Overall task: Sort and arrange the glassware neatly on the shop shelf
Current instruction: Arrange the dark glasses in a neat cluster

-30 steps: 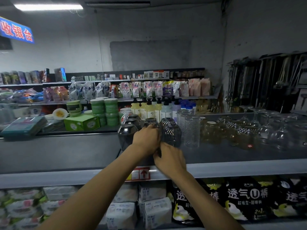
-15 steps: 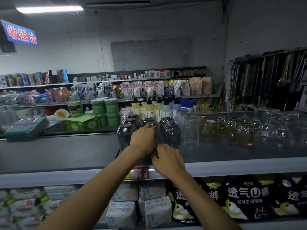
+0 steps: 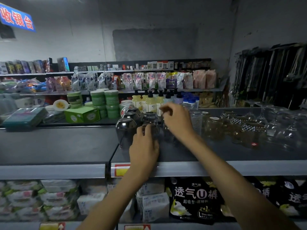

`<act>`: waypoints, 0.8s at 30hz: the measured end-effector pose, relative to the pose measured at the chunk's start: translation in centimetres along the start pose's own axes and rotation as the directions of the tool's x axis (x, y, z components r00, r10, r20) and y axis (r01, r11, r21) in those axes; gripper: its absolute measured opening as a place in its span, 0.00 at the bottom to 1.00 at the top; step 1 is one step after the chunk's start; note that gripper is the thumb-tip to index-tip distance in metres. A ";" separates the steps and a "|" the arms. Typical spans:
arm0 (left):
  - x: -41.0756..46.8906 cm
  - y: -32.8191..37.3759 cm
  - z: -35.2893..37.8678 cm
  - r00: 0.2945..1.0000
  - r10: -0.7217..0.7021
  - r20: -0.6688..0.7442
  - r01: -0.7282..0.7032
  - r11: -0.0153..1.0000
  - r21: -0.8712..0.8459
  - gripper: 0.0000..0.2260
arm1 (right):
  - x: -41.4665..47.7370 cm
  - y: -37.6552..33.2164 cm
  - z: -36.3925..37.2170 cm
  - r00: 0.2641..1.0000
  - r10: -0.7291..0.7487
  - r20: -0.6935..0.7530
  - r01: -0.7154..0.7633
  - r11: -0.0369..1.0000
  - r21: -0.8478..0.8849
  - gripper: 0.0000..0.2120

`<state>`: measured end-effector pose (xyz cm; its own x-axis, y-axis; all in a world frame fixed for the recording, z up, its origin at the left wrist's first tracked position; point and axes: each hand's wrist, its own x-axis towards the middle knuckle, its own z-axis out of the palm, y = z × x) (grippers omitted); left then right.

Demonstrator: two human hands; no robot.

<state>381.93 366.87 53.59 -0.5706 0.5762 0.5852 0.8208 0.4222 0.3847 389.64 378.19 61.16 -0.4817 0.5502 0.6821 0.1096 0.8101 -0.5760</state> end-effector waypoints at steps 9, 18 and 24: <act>-1.0 -0.3 1.8 0.948 -0.294 -0.119 0.277 0.950 -0.146 0.10 | 14.2 2.4 5.6 0.827 0.090 0.554 0.115 0.939 -0.324 0.15; -1.2 -0.7 3.4 0.926 -0.296 -0.233 0.273 0.953 -0.129 0.11 | 16.7 4.4 9.9 0.665 0.311 0.680 0.058 0.885 -0.461 0.27; -1.4 -0.7 3.5 0.917 -0.316 -0.243 0.293 0.947 -0.129 0.10 | 17.0 5.2 9.7 0.658 0.308 0.687 -0.002 0.913 -0.407 0.25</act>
<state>382.08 368.21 49.95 -0.7767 0.2243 0.5885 0.6140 0.4780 0.6282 373.63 389.82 65.38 -0.8808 0.4721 -0.0378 0.4551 0.8215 -0.3436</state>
